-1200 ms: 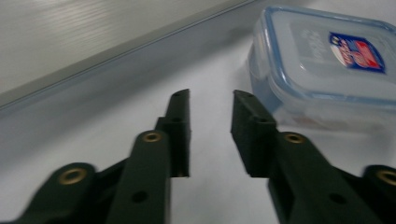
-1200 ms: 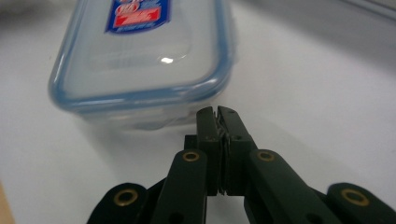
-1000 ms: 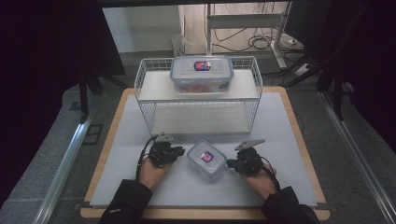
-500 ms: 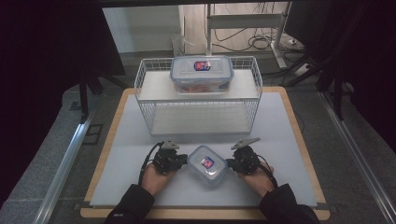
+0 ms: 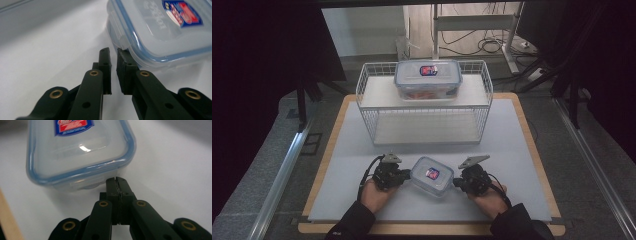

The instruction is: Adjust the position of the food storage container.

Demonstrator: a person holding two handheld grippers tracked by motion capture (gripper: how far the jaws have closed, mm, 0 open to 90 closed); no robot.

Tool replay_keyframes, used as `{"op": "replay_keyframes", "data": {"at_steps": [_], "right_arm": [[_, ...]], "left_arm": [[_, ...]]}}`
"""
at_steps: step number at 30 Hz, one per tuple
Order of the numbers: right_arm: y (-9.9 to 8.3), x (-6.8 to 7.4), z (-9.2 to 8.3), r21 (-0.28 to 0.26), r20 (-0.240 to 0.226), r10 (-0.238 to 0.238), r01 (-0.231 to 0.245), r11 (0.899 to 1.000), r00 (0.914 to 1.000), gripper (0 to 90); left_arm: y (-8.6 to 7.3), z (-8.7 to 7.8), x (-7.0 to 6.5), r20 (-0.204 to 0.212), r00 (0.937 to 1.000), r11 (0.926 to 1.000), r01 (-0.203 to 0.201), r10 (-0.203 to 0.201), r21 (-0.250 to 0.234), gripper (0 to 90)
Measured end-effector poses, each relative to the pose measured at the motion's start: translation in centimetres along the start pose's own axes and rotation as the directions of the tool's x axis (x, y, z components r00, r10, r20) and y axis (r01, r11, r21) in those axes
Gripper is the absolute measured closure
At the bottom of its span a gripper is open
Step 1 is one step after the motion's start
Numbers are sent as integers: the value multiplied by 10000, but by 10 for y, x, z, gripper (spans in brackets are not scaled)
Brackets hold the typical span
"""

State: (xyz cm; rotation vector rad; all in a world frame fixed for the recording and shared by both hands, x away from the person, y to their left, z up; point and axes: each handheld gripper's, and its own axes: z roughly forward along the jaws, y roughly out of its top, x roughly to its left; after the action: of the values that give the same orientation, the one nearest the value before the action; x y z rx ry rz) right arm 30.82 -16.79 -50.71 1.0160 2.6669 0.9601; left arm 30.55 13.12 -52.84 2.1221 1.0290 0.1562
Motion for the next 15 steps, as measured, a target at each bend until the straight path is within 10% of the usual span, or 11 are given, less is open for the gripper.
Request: {"op": "replay_keyframes", "data": {"at_steps": [15], "right_arm": [[15,-8,13,-77,11,104,-104,9999,9999,896]], "left_arm": [[-17,-14,-21,-229,9995,9994,229,-224,252,788]]}}
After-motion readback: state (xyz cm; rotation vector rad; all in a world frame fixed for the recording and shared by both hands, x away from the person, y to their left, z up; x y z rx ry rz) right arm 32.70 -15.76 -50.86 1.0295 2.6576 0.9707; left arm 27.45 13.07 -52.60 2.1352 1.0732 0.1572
